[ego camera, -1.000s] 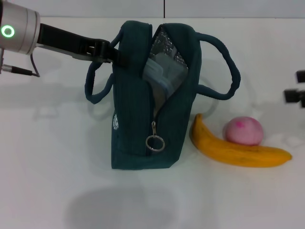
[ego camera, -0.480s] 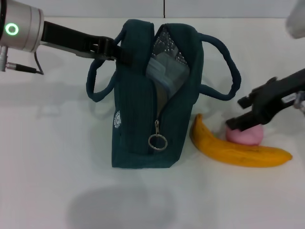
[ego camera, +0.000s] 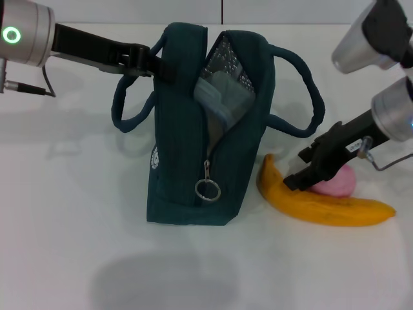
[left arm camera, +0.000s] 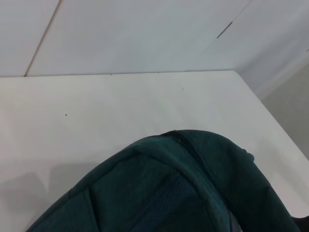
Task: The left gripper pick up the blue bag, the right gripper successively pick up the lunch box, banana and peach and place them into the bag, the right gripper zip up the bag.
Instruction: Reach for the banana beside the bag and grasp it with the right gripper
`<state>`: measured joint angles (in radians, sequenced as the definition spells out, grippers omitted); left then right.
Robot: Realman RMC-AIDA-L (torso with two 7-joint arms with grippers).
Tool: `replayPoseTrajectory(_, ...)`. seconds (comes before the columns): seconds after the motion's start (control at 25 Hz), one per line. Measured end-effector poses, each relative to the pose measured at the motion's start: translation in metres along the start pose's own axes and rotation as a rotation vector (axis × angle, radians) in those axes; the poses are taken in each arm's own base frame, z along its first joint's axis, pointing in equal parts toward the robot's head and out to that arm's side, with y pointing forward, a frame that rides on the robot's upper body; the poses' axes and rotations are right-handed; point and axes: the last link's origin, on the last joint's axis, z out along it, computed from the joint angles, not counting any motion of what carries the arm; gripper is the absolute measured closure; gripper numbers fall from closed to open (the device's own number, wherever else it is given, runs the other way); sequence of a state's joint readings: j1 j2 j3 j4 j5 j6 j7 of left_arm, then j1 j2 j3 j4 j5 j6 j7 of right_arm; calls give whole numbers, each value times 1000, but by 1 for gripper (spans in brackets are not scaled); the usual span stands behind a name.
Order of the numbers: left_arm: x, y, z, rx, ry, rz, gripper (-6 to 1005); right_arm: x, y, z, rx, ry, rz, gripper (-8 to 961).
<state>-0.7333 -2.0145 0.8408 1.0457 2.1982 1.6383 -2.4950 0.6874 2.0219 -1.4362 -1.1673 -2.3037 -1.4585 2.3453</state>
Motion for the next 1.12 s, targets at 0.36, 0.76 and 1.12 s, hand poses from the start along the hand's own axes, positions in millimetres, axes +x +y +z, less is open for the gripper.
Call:
replayPoseTrajectory(0.36, 0, 2, 3, -8, -1, 11, 949, -3, 12, 22, -58, 16, -12, 328)
replayPoseTrajectory(0.76, 1, 3, 3, -16, 4, 15, 949, -1, 14, 32, -68, 48, -20, 353)
replayPoseTrajectory(1.12, 2, 4, 3, -16, 5, 18, 949, 2, 16, 36, -70, 73, -21, 376)
